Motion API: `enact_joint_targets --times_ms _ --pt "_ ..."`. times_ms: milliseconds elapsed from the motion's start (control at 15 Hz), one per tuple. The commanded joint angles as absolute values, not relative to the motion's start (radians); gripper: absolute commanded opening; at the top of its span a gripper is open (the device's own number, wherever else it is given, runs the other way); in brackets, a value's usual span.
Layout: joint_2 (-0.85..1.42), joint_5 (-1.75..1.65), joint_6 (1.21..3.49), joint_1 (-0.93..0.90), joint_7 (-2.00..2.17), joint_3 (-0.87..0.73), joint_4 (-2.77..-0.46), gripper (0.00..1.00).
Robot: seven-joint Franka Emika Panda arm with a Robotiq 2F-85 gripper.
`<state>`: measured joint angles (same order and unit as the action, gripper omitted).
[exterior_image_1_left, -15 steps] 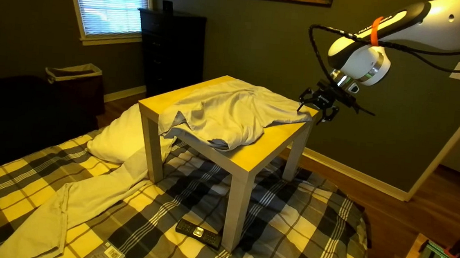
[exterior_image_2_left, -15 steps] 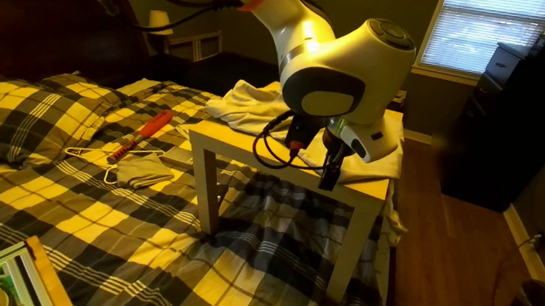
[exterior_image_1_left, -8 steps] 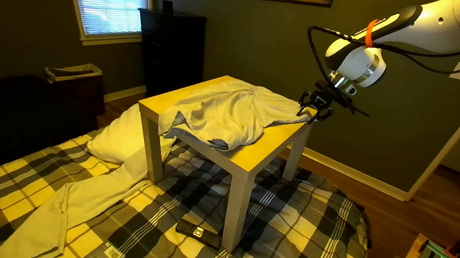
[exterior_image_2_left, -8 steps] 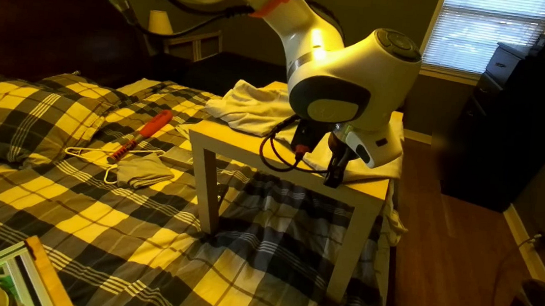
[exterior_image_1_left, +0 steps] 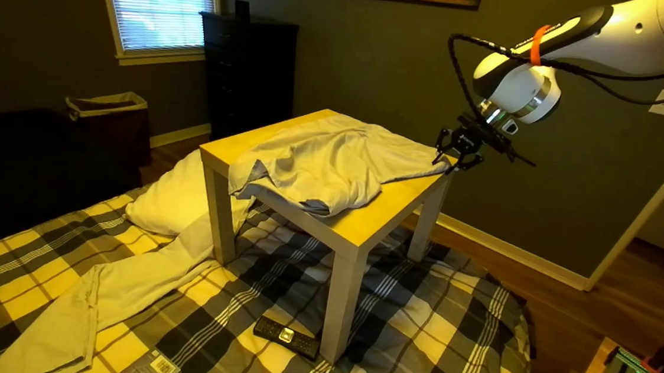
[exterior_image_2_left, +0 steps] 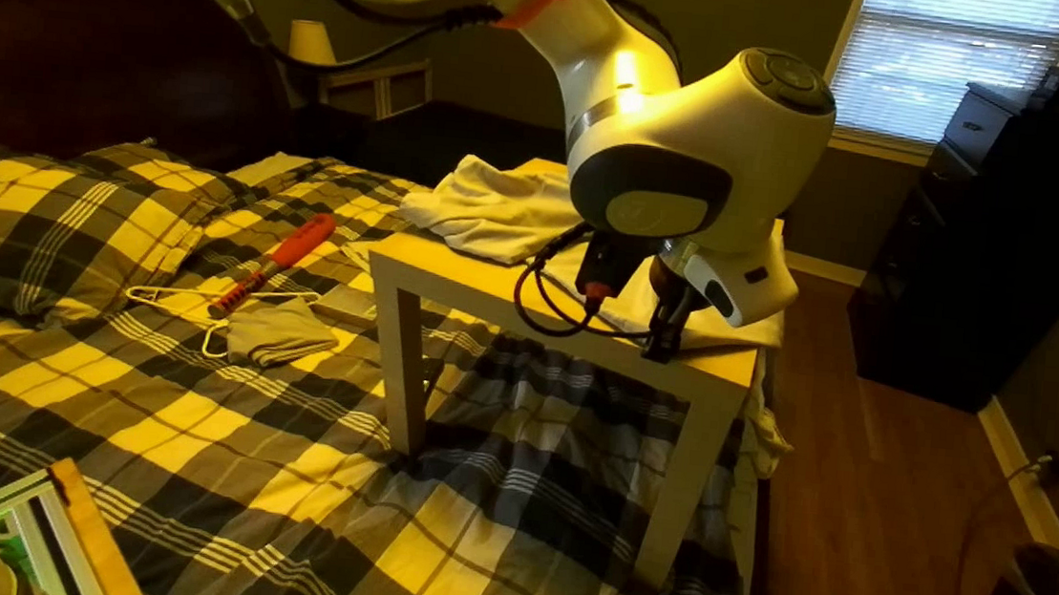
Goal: Fold the cloth on the table
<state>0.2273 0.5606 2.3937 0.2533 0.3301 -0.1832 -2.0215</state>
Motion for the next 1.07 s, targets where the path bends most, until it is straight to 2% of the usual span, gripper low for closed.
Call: enact_joint_targets --times_ms 0,67,200,333,800,867,933,1000 --pt "0.223 0.592 2.422 0.258 0.297 -0.183 -2.015 0.35" --pt "0.219 0.588 2.420 0.258 0.296 -0.184 -2.016 0.35" --pt "0.213 0.582 2.426 0.257 0.295 -0.189 -2.022 0.19" --pt "0.205 0.574 2.428 0.256 0.289 -0.194 -2.032 0.12" --pt "0.171 0.546 2.454 0.249 0.262 -0.199 -2.048 0.24" --pt "0.159 0.534 2.469 0.246 0.257 -0.200 -2.054 0.21" --pt "0.150 0.518 2.481 0.241 0.262 -0.202 -2.058 0.10" --pt "0.142 0.500 2.490 0.238 0.269 -0.204 -2.060 0.06"
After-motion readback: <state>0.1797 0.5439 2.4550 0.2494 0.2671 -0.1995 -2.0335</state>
